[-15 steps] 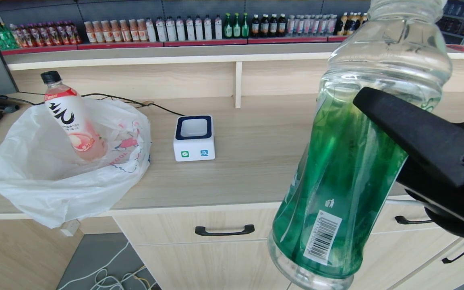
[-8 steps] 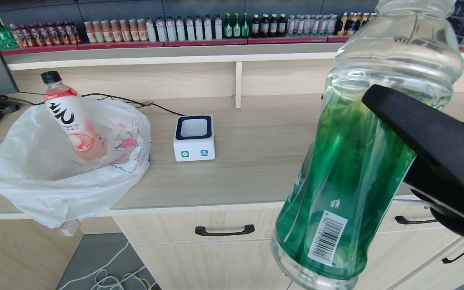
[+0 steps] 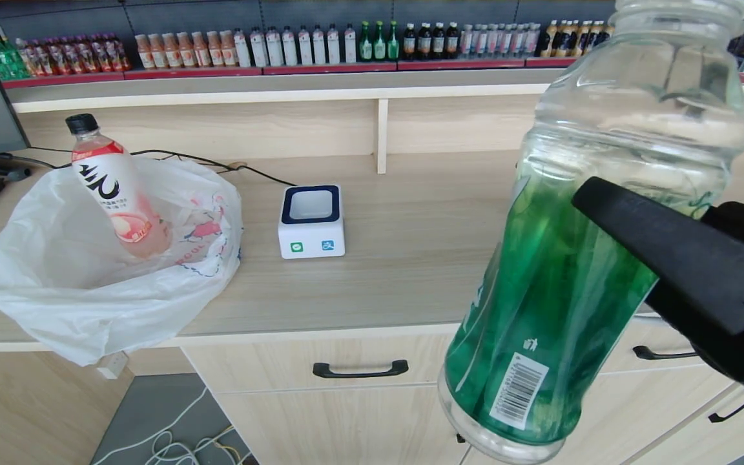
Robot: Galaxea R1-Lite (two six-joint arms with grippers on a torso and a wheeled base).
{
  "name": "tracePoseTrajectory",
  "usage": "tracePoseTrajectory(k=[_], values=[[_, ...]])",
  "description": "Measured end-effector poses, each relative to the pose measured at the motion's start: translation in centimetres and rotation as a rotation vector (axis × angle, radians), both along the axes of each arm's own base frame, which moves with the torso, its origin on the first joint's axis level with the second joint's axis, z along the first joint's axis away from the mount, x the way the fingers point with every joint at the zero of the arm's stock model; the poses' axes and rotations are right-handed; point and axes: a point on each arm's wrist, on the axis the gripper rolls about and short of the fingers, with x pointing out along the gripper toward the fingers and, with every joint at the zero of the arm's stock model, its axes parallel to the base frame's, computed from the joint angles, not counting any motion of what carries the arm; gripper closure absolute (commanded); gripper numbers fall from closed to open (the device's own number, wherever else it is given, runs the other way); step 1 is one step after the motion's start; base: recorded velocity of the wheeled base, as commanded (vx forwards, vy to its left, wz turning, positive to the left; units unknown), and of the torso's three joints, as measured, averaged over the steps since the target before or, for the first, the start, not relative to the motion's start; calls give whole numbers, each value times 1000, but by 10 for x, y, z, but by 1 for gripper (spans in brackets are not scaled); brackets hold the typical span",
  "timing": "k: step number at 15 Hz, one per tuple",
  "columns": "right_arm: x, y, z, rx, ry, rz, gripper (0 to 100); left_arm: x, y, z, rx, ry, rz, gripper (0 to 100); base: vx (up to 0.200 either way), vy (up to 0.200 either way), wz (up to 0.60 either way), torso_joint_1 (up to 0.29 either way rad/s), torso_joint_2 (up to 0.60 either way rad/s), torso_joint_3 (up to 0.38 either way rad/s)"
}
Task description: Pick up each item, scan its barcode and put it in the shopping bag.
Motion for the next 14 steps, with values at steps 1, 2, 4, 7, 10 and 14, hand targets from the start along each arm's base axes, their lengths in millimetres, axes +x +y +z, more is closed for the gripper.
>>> tracePoseTrajectory(k=[1, 2, 4, 7, 10, 14], values=[[3, -1, -1, -8, -27, -31, 100, 0, 0, 0, 0, 0, 0, 0, 0, 0, 0, 0, 0, 0], [6, -3, -2, -18, -51, -61, 100, 0, 0, 0, 0, 0, 0, 0, 0, 0, 0, 0, 0, 0], [14, -6, -5, -42, -118, -163, 100, 0, 0, 0, 0, 0, 0, 0, 0, 0, 0, 0, 0, 0], [26, -12, -17, -69, -115, -368, 100, 0, 0, 0, 0, 0, 0, 0, 0, 0, 0, 0, 0, 0], [31, -14, -23, -102, -145, -553, 100, 0, 0, 0, 1, 0, 0, 0, 0, 0, 0, 0, 0, 0], [36, -16, -28, -152, -112, -766, 100, 0, 0, 0, -2, 0, 1, 0, 0, 0, 0, 0, 0, 0]])
